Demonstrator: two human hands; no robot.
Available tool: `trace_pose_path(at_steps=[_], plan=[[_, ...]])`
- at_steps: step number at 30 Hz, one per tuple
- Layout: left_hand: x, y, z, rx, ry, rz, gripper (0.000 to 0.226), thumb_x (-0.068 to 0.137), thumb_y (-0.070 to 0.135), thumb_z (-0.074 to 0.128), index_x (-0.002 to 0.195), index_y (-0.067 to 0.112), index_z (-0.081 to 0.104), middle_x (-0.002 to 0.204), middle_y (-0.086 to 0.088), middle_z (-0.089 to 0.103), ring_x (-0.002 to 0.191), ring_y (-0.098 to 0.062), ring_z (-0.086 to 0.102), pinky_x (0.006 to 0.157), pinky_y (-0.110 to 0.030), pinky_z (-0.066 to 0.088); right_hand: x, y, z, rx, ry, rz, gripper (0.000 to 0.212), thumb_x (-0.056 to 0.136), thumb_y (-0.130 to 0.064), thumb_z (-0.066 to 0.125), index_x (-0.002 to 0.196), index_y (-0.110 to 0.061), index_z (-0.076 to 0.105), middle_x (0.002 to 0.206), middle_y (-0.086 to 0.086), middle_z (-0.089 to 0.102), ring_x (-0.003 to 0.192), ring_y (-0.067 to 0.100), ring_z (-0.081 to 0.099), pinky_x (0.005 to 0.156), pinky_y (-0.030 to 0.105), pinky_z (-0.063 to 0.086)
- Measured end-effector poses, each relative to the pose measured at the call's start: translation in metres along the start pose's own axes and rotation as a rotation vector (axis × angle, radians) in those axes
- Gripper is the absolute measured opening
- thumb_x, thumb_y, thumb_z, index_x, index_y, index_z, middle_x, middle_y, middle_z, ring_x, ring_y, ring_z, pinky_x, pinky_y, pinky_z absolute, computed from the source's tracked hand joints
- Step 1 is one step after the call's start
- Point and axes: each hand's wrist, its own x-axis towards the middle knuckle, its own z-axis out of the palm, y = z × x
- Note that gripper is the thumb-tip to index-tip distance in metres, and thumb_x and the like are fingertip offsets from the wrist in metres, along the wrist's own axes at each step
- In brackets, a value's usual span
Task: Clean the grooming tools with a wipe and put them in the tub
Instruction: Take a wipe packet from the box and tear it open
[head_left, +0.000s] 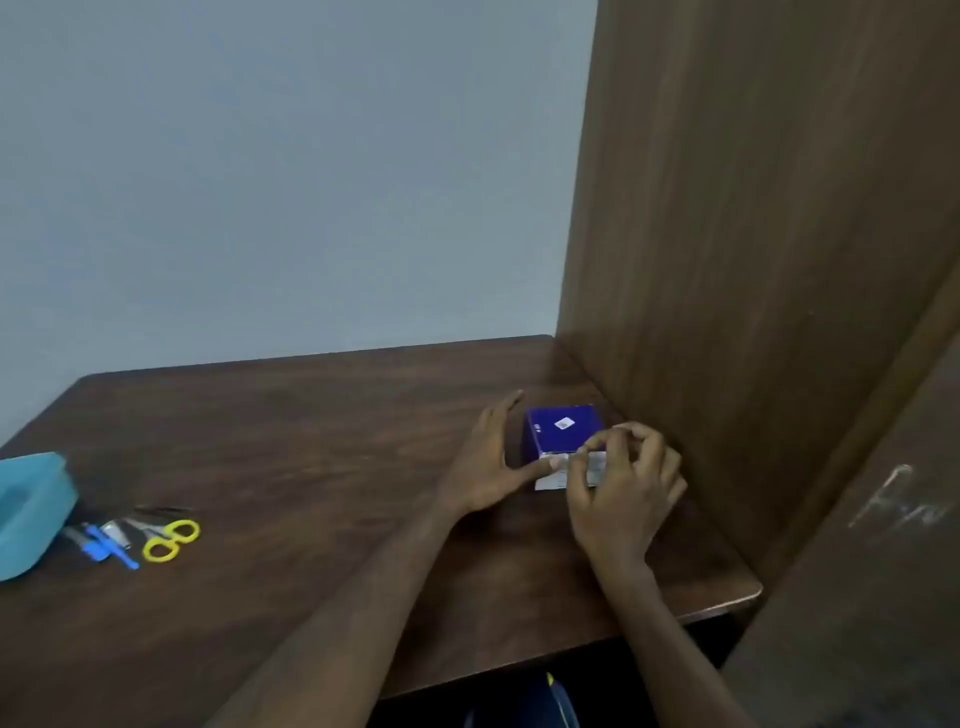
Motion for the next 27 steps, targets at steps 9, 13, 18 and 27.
trace_pose_path(at_steps=[9, 13, 18, 27], plan=[[0.015, -0.022, 0.03, -0.108, -0.007, 0.079, 0.109, 0.078, 0.043, 0.094, 0.165, 0.026, 0.031, 0.158, 0.009, 0.052, 0.137, 0.0, 0.054, 0.111, -0.018, 0.049, -0.002, 0.007, 0.012, -0.05, -0.061, 0.144, 0.012, 0.086, -0.038, 0.075, 0.079, -0.028, 0.075, 0.133, -0.001, 0.056, 0.124, 0.03, 0.049, 0.096, 0.053, 0.042], [0.016, -0.024, 0.03, -0.114, 0.016, 0.093, 0.112, 0.076, 0.042, 0.096, 0.166, 0.025, 0.03, 0.157, 0.007, 0.054, 0.136, -0.005, 0.057, 0.112, -0.026, 0.051, -0.001, 0.006, 0.015, 0.036, -0.017, 0.121, 0.009, 0.088, -0.033, 0.076, 0.082, -0.026, 0.077, 0.131, -0.002, 0.057, 0.12, 0.028, 0.05, 0.093, 0.048, 0.04], [0.017, -0.027, 0.031, -0.172, 0.025, 0.075, 0.12, 0.072, 0.041, 0.099, 0.164, 0.027, 0.023, 0.157, 0.007, 0.054, 0.133, -0.008, 0.061, 0.109, -0.029, 0.054, -0.001, 0.008, 0.02, 0.155, 0.012, 0.079, 0.009, 0.091, -0.025, 0.077, 0.082, -0.021, 0.076, 0.127, 0.0, 0.06, 0.114, 0.025, 0.051, 0.091, 0.048, 0.046], [0.019, -0.028, 0.034, -0.156, 0.093, 0.11, 0.083, 0.068, 0.043, 0.1, 0.122, 0.024, 0.04, 0.136, 0.006, 0.066, 0.124, -0.01, 0.068, 0.098, -0.044, 0.062, 0.0, 0.014, 0.021, 0.32, 0.036, 0.078, 0.029, 0.09, -0.039, 0.057, 0.095, -0.026, 0.082, 0.122, -0.007, 0.06, 0.105, 0.017, 0.051, 0.092, 0.05, 0.049]])
